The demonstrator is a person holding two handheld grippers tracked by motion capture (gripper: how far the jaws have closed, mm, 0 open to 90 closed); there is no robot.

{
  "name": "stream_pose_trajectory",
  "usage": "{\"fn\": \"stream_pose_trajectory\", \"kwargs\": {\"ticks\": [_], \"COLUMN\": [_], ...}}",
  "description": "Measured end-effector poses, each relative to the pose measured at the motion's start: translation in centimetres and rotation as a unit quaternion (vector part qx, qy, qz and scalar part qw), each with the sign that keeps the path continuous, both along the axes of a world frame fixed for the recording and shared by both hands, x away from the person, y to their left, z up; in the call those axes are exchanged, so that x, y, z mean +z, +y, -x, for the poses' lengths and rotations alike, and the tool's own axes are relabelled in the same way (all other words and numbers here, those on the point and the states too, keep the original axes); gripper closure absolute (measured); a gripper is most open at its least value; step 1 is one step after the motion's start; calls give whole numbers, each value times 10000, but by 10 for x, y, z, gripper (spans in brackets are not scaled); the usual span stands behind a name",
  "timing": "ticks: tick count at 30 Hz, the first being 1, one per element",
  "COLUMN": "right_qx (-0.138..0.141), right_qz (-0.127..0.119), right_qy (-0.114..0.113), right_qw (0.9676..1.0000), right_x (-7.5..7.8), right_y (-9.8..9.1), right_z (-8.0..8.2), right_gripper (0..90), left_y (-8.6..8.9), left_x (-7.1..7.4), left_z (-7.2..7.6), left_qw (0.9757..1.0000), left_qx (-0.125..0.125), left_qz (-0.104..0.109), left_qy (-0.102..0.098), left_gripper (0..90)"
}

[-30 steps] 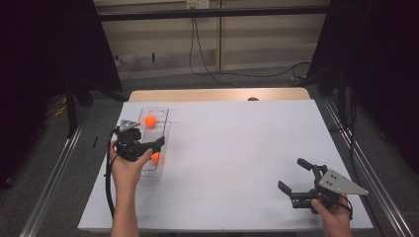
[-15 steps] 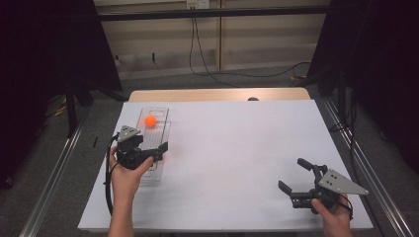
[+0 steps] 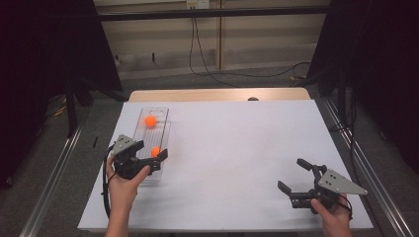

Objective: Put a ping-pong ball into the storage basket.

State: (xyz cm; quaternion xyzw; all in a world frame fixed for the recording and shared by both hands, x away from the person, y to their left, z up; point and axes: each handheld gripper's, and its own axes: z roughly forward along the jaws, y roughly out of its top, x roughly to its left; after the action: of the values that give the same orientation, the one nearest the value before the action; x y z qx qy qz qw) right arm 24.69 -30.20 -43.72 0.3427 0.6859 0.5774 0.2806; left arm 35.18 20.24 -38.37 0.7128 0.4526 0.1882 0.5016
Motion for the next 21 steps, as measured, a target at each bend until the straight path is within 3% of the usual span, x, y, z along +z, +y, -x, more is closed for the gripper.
{"fn": "stream_pose_trajectory", "kwargs": {"ticks": [12, 21], "right_qx": [-1, -1], "right_qz": [4, 7], "right_qy": [-19, -19], "right_qw": [10000, 10000], "right_x": [0, 0], "right_y": [-1, -1], "right_z": [0, 0], "right_gripper": [20, 20], "left_y": [4, 12], "left_x": [-8, -11], "left_z": [9, 15], "left_qw": [9997, 9993], "left_qx": [-232, -270], "left_qz": [32, 67], "left_qy": [-88, -240], "left_gripper": [36, 36]}}
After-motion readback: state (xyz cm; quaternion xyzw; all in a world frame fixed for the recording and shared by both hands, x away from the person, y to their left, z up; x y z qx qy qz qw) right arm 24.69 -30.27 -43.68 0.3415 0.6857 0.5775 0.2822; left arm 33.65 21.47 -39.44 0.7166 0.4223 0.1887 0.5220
